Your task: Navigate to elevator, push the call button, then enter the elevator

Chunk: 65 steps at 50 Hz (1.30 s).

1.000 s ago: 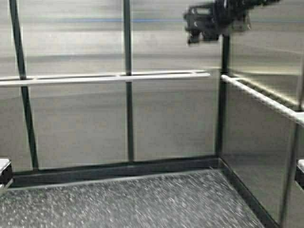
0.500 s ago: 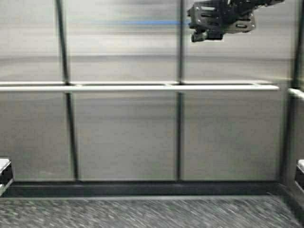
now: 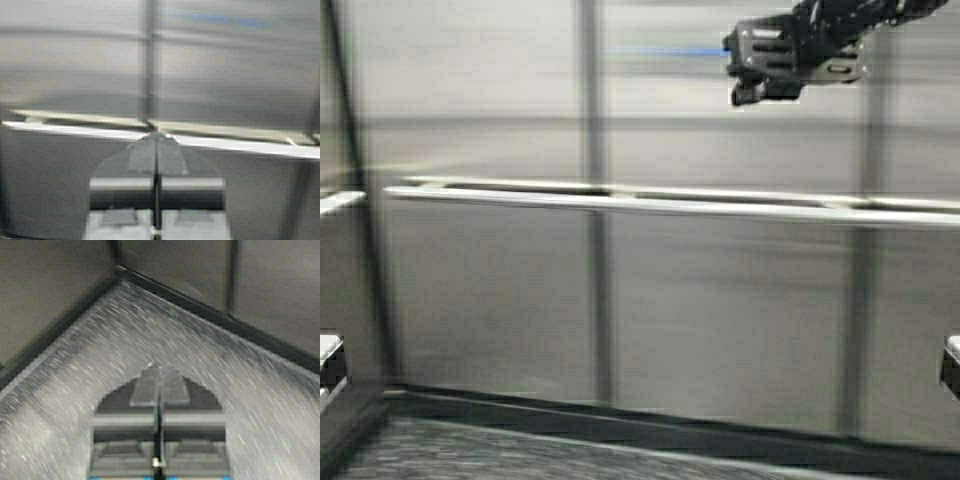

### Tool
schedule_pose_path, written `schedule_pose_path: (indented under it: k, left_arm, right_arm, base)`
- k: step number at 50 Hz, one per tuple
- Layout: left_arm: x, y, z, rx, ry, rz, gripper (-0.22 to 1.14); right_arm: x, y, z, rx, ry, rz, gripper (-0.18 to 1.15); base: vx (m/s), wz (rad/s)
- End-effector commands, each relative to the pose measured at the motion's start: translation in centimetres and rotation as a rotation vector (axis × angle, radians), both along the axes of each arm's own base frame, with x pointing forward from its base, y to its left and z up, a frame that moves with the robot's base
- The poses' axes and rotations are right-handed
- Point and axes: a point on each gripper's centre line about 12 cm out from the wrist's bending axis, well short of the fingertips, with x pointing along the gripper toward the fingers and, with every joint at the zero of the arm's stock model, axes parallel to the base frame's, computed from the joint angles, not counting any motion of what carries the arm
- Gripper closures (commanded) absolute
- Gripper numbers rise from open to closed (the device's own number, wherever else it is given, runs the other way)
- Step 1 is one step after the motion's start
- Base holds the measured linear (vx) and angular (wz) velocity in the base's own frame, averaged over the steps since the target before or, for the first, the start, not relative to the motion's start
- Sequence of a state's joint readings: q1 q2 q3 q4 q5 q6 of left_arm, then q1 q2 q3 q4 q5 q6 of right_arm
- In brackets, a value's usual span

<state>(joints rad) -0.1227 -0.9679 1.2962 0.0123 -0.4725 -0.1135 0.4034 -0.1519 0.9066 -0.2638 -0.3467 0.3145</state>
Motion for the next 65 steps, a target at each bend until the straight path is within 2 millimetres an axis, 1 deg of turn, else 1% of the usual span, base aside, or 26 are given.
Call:
schedule_pose_path:
  k: [1,8,25,41,47,56,65]
  left_arm:
    - [0.1,0.0,0.3,-0.007,-0.007,0.002,0.89]
    - [0.5,0.0,0.0,0.001,0.015,0.004,0.89]
    - [1.3,-0.1,-0.9,0.010,0.070,0.003,0.89]
    - [1.7,-0.1,-0.3,0.007,0.056,0.004,0.89]
    - [1.8,-0.1,-0.4,0.003,0.061,0.004,0.89]
    - [2.3,-0.2,0.1,0.000,0.049,0.002,0.89]
    - [2.5,-0.3,0.4,-0.007,0.043,0.000,0.89]
  right_arm:
    - [0.1,0.3,2.2,0.028,-0.065,0.007,0.91]
    - [0.2,0.3,3.2,0.041,-0.091,0.006,0.91]
    - [0.1,0.3,3.8,0.052,-0.103,0.004,0.91]
    - [0.1,0.3,3.8,0.054,-0.109,0.006,0.91]
    - [0.0,0.3,3.7,0.055,-0.111,0.008,0.91]
    - [0.4,0.5,4.6,0.071,-0.141,0.011,0.91]
    - [0.2,0.4,4.8,0.079,-0.154,0.014,0.91]
  base:
    - [0.29,0.50]
    - [0.26,0.56]
    - [0.18,0.74]
    - [0.13,0.73]
    - [0.09,0.57]
    - [0.08,0.48]
    - [0.08,0.49]
